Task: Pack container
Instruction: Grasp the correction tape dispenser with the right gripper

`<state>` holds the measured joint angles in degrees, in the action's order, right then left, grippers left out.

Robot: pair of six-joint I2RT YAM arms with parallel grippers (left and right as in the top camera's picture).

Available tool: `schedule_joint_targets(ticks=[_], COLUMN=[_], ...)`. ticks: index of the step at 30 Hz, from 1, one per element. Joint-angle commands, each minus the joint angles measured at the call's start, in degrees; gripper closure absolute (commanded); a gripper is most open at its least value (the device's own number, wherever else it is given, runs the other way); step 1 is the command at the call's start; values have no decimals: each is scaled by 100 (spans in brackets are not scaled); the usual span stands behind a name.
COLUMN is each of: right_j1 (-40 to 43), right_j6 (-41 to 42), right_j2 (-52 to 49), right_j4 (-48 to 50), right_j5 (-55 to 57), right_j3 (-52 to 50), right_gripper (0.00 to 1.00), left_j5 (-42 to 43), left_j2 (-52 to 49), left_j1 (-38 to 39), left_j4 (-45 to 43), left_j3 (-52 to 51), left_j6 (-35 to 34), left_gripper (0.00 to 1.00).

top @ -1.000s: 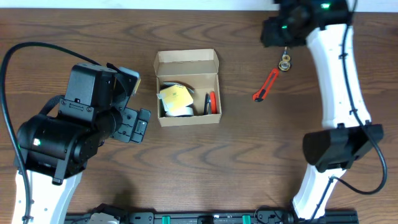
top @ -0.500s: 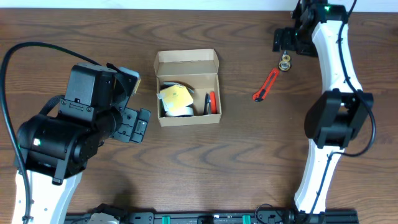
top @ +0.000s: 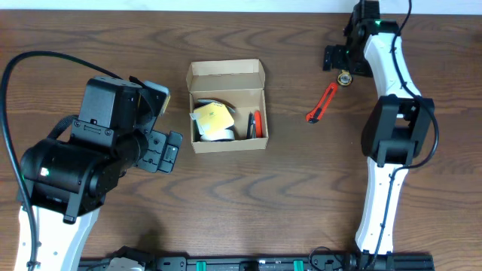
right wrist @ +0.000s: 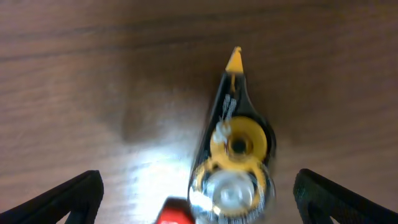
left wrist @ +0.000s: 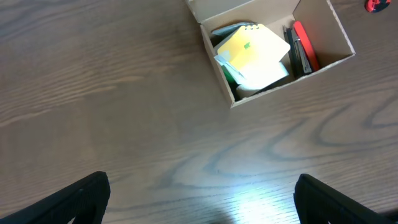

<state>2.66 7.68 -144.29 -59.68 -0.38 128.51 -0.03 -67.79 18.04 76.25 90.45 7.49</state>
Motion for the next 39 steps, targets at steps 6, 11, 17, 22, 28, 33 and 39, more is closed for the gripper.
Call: schedule_joint_targets(ticks=[6, 11, 17, 22, 28, 33, 39], right_j1=[72, 74, 70, 70, 70, 70, 48], right_j6=[42, 42, 42, 44, 122, 129, 122], right_j2=[-295, -361, -372, -372, -356, -243, 186], right_j4=[284, 289, 284, 249, 103, -166, -560], right_j5=[37, 37, 37, 37, -22, -271, -415], right_j3=[-17, -17, -17, -17, 0, 219, 730], right_gripper=[4, 10, 16, 36, 50, 59, 60], left_j5=[-42, -42, -42, -42, -42, -42, -42], left_j2=[-20, -20, -20, -20, -20, -20, -20], left_j1=[-2, -2, -2, -2, -2, -2, -2], left_j4=[4, 4, 4, 4, 4, 2, 4], left_j3=[13, 13, 13, 13, 13, 13, 13], left_j6=[-24, -24, -24, -24, -24, -24, -24], left_gripper=[5, 5, 5, 5, 5, 5, 5])
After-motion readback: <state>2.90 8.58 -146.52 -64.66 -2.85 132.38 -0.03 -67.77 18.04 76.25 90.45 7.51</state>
